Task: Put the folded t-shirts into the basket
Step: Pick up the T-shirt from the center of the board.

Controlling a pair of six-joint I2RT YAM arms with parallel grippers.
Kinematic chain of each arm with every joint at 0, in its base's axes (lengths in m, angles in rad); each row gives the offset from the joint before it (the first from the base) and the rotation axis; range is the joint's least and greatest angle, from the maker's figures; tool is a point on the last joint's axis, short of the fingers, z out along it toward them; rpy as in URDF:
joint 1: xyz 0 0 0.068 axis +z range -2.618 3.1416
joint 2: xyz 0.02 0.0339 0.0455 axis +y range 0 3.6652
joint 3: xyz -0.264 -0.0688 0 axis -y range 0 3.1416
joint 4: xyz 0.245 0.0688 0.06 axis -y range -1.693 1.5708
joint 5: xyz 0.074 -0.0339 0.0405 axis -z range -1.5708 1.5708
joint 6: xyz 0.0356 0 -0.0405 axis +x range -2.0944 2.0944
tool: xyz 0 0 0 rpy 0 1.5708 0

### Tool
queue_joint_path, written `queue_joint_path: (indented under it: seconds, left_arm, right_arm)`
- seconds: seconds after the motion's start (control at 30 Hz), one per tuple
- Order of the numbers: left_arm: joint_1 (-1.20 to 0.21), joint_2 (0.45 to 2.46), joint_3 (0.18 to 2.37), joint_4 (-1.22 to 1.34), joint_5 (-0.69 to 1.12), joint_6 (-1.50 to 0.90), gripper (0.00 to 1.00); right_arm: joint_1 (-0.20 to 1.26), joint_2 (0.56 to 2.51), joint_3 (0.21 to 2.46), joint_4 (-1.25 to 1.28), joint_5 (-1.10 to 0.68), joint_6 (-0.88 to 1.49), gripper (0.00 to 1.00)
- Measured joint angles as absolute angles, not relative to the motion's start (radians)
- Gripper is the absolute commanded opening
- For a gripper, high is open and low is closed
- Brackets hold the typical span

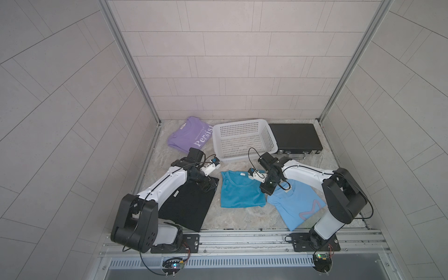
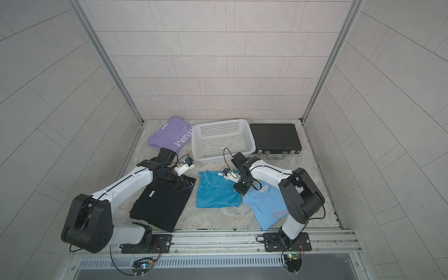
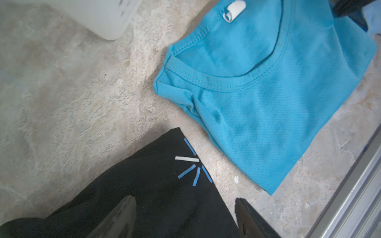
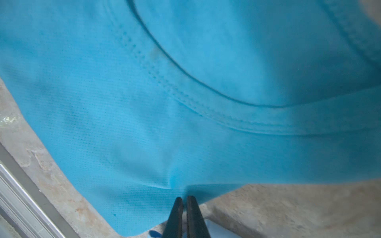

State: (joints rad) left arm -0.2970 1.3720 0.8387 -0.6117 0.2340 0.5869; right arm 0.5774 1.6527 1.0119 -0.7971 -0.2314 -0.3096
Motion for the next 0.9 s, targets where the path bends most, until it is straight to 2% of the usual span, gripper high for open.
queue_joint_path:
  seconds: [0.13, 0.2, 0.5, 0.9]
  left_arm:
    - [-0.333, 1.414, 0.856, -0.576, 0.239, 0.558, 0.78]
    - [-0.347, 1.435, 0.869, -0.559, 0.236, 0.553, 0.78]
    - [-0.39, 1.531, 0.927, -0.503, 0.209, 0.577, 0.8]
    - [-0.428, 1.685, 1.0, -0.503, 0.188, 0.599, 0.81]
  right_arm:
    - [0.499, 1.652, 1.024, -0.78, -0.276, -0.287, 0.44]
    - [0.479, 1.651, 1.031, -0.746, -0.303, -0.254, 0.48]
    - [0.419, 1.645, 0.992, -0.496, -0.364, 0.004, 0.56]
    - [0.409, 1.681, 0.945, -0.317, -0.39, 0.177, 0.58]
